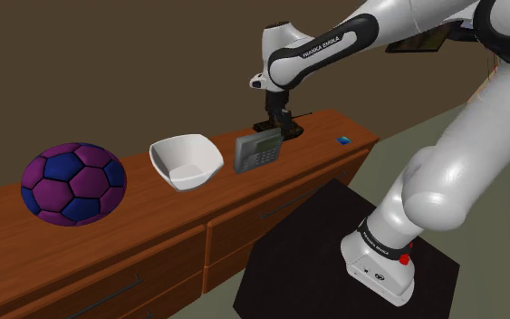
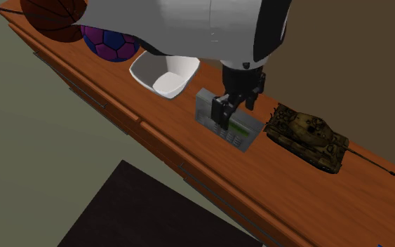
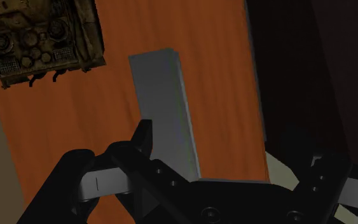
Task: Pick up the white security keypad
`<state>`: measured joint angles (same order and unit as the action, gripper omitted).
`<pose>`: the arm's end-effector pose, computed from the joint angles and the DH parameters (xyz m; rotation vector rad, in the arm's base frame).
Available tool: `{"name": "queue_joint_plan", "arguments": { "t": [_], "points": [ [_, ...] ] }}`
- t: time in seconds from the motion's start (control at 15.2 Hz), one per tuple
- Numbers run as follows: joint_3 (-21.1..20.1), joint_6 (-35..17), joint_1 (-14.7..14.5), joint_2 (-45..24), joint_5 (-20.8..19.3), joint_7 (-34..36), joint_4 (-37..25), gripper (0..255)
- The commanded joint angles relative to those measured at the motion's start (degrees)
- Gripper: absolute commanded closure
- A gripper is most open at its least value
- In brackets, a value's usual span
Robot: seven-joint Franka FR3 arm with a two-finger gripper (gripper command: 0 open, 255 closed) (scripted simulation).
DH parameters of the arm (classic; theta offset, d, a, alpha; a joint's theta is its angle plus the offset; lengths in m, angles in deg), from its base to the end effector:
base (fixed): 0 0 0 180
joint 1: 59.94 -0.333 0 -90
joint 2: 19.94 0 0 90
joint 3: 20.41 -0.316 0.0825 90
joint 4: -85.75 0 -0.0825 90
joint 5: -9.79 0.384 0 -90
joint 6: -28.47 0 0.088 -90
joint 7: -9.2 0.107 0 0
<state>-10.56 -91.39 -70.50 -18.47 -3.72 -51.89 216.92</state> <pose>0.4919 -0.0054 0.3495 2.4977 1.7354 -0.3714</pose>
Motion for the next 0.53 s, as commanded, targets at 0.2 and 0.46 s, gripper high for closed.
{"name": "queue_joint_plan", "arguments": {
  "t": [0.2,0.46],
  "points": [
    [-0.99,-6.23,-0.84,-7.86,-1.68,-7.92,-2.66,0],
    [-0.94,-9.10,-0.73,-10.02,-1.88,-7.36,-1.90,0]
  ]
}}
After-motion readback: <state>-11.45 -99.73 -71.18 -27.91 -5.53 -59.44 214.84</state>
